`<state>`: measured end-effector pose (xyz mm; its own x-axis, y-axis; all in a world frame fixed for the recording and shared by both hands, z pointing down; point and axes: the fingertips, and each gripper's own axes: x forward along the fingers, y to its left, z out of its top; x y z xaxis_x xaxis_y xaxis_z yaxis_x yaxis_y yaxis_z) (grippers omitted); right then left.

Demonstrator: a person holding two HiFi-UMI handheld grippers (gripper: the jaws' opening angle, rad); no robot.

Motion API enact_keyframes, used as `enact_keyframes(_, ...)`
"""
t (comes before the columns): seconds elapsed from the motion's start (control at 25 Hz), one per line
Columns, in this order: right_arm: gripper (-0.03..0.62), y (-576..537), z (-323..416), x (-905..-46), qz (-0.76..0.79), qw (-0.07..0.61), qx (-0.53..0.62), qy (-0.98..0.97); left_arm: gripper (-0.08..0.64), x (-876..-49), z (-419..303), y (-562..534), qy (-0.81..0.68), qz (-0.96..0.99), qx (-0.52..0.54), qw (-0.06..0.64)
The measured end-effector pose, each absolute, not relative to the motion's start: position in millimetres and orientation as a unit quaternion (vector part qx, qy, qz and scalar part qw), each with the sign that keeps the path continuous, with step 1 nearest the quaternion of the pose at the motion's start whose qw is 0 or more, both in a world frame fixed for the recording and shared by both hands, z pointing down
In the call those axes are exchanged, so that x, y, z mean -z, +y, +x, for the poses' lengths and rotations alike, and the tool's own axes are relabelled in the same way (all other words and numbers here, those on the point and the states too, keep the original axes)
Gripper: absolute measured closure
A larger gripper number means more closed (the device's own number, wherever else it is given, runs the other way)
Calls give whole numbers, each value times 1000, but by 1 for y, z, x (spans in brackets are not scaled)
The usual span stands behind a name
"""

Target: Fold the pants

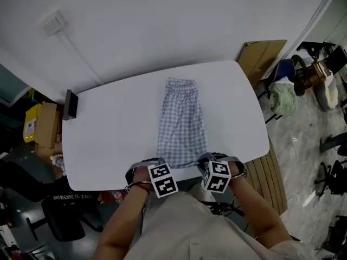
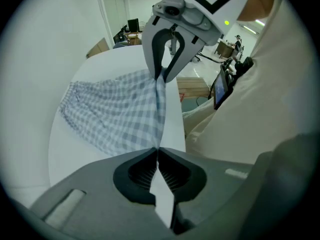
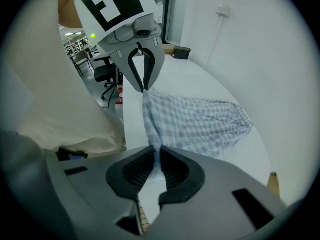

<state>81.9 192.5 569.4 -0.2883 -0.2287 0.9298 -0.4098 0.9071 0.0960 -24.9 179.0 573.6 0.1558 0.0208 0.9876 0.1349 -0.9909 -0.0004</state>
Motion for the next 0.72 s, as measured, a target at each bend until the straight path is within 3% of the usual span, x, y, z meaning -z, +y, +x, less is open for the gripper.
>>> enact_keyframes(0.72,540,277,96,-546,100,563,-104,-814,540,-550,-13,269,-109,-764,635,-23)
